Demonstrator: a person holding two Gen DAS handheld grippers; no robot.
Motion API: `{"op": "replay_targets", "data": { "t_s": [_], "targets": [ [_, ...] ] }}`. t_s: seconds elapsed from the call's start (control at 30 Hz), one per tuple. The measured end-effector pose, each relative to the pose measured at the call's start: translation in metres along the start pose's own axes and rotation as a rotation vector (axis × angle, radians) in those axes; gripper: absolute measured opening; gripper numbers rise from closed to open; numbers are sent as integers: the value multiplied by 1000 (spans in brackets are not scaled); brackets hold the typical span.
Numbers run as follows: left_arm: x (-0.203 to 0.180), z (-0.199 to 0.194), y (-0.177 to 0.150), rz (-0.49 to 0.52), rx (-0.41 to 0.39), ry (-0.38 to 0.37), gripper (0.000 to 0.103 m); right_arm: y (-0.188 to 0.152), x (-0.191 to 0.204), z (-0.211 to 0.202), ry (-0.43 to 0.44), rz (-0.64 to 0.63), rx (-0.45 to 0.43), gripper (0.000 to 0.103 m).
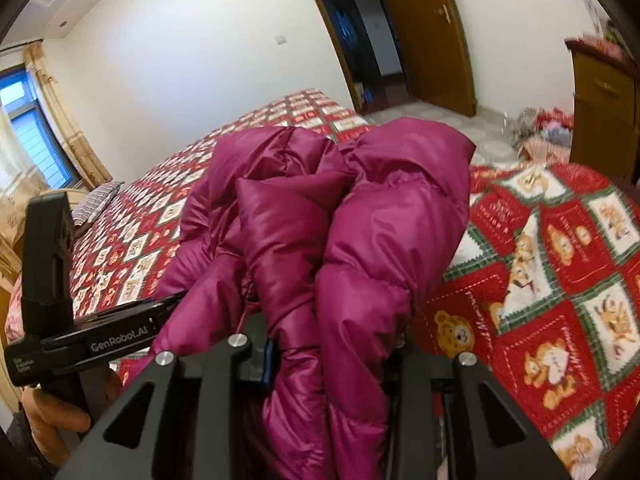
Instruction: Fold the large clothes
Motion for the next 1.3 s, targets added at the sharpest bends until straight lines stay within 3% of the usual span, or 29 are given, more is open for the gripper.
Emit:
{"op": "replay_targets", "data": {
  "t_s": [0.17, 0.33, 0.4, 0.43, 0.47, 0.6, 0.7, 0.8, 0.93, 1.03, 1.17, 1.3],
  "targets": [
    [7, 23, 4, 3, 24, 62, 56, -7, -14, 29, -19, 13, 68, 34],
    [7, 37, 3, 31, 6, 107, 60, -12, -37, 35, 5, 123, 110, 38],
    [7, 37, 2, 41, -12, 114, 62, -11, -38, 27, -6, 124, 113, 48],
    [7, 36, 1, 49, -23, 113, 63, -11, -42, 16, -56, 113, 99, 56],
    [8, 36, 0, 57, -28, 112, 63, -9, -45, 5, -79, 108, 76, 57],
    [7, 36, 2, 70, -31, 119, 64, -1, -52, -37, -138, 140, -2, 57],
    [3, 35, 2, 94, -36, 152, 64, 20, -38, -57, -193, 97, -77, 57],
    [2, 35, 2, 107, -38, 169, 64, 46, -8, -56, -165, 27, -90, 54],
    [-1, 35, 3, 138, -32, 202, 64, 63, 16, -11, -222, -68, 10, 49],
    [0, 36, 4, 140, -22, 199, 64, 53, -11, 24, -287, -7, 90, 30],
    [0, 35, 6, 138, -14, 170, 64, 29, -45, 39, -316, 63, 129, 28],
    [-4, 36, 9, 161, -16, 183, 66, 23, -52, 36, -344, 30, 106, 27]
  ]
}}
Point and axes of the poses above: each gripper's, at about its wrist camera, not at the fingertips, and z roughly the way its jaws point, x to its left, y to its top, the point moved 9 cm from there along z, roughly the way its jaws point, and after that the axes turned 2 degrees about x, right-handed, at the moved point
